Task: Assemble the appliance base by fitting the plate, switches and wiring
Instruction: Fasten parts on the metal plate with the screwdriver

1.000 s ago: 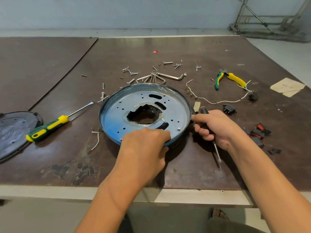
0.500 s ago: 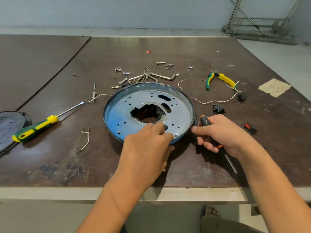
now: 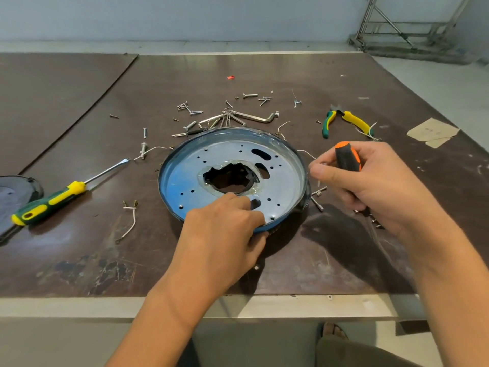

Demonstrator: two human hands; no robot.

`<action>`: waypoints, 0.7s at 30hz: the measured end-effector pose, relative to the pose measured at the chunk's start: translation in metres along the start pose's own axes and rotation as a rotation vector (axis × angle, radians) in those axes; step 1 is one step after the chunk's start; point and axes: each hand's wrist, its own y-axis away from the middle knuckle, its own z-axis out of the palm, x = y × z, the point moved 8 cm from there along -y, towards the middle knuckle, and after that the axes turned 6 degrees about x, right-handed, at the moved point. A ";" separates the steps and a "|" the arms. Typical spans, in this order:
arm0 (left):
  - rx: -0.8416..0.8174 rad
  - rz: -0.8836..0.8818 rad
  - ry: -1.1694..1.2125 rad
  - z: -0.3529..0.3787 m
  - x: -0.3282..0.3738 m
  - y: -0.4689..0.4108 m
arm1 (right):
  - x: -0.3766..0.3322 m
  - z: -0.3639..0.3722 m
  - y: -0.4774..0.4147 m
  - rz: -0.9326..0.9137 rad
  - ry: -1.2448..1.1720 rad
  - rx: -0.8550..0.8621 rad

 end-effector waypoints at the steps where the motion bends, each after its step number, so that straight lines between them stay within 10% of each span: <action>1: 0.008 0.002 0.004 0.000 0.000 0.000 | -0.002 0.005 0.001 -0.011 -0.057 -0.015; 21: 0.049 0.006 0.030 -0.002 -0.004 0.002 | -0.009 0.056 0.005 -0.241 0.632 -0.084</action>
